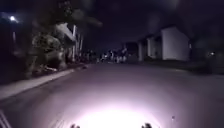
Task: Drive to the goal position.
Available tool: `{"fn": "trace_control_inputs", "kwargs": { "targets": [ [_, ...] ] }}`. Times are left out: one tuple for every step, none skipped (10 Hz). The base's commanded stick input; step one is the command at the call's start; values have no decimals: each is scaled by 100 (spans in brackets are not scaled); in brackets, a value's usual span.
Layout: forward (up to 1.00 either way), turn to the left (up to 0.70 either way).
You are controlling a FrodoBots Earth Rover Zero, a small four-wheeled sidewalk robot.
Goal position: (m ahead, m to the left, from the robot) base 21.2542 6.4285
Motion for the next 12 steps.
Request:
{"fn": "trace_control_inputs", "kwargs": {
  "targets": [
    [70, 0],
    [70, 0],
    [70, 0],
    [70, 0],
    [70, 0],
    [70, 0],
    [70, 0],
    [70, 0],
    [70, 0],
    [70, 0],
    [70, 0],
    [70, 0]
  ]
}}
